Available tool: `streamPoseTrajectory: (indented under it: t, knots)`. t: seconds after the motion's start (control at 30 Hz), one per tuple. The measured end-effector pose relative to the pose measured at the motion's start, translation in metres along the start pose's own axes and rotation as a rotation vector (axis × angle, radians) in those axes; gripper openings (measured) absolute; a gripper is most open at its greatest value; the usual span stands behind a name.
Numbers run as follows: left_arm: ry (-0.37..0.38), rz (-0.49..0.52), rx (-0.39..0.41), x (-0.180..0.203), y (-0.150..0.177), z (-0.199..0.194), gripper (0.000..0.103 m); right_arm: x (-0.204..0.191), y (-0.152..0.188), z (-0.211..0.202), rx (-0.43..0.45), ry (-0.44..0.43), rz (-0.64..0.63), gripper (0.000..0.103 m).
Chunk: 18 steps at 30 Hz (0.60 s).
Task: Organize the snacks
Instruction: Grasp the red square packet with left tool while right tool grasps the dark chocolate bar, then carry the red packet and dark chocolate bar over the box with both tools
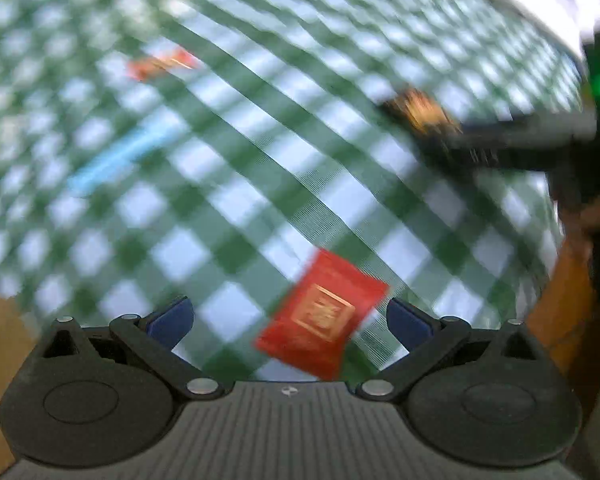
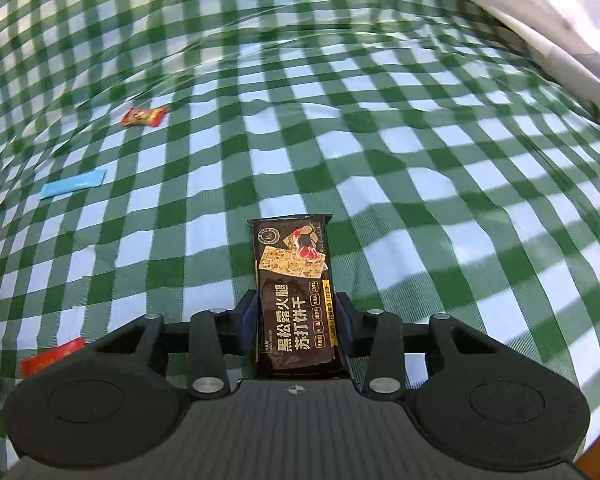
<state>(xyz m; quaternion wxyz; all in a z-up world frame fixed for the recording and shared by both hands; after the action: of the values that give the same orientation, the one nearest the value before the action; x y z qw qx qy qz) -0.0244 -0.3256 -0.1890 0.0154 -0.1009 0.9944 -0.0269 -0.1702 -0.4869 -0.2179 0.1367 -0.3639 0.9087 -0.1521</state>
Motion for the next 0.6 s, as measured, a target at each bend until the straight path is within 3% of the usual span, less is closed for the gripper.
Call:
streamPoseTrajectory:
  t: [0.07,0.13,0.17,0.2,0.23,0.3,0.4,0.6]
  knots:
    - [-0.019,-0.018,-0.064,-0.001,-0.008,0.020,0.101,-0.007,-0.001,0.002,-0.002,0.022,-0.029,0.055]
    - [0.017,-0.073,-0.063,-0.008,-0.009,0.027,0.072,-0.014,-0.003,0.006,0.005,0.041,-0.070,0.063]
    - [0.023,-0.113,-0.042,-0.011,-0.008,0.022,0.055,-0.015,-0.003,0.009,0.008,0.058,-0.083,0.061]
    - [0.031,-0.134,-0.039,-0.015,-0.007,0.017,0.045,-0.019,-0.004,0.009,0.014,0.076,-0.085,0.057]
    - [0.051,-0.163,-0.043,-0.018,-0.005,0.013,0.045,-0.023,-0.004,0.007,0.015,0.083,-0.089,0.040]
    - [0.056,-0.208,-0.009,-0.023,0.004,0.000,0.045,-0.028,-0.005,0.004,0.001,0.062,-0.090,0.041]
    - [0.008,-0.244,0.043,-0.027,0.017,-0.031,0.045,-0.033,0.001,-0.012,0.006,0.043,-0.057,0.041]
    - [0.009,-0.368,0.100,-0.033,0.068,-0.100,0.045,-0.061,0.023,-0.079,0.077,-0.065,0.037,0.041]
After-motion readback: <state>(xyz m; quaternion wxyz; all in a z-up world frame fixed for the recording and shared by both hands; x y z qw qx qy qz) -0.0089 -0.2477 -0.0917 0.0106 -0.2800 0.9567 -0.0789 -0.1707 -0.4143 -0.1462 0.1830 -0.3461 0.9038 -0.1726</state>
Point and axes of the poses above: each gripper's, at about its wrist camera, not at the fingertips, and z roughly the way its jaws point, x to its right, y to its underside, the point moved 1 cm from there along z, roughly the way its jaws point, and after that the axes turned 14 degrees about -x, right-handed, at the moved point
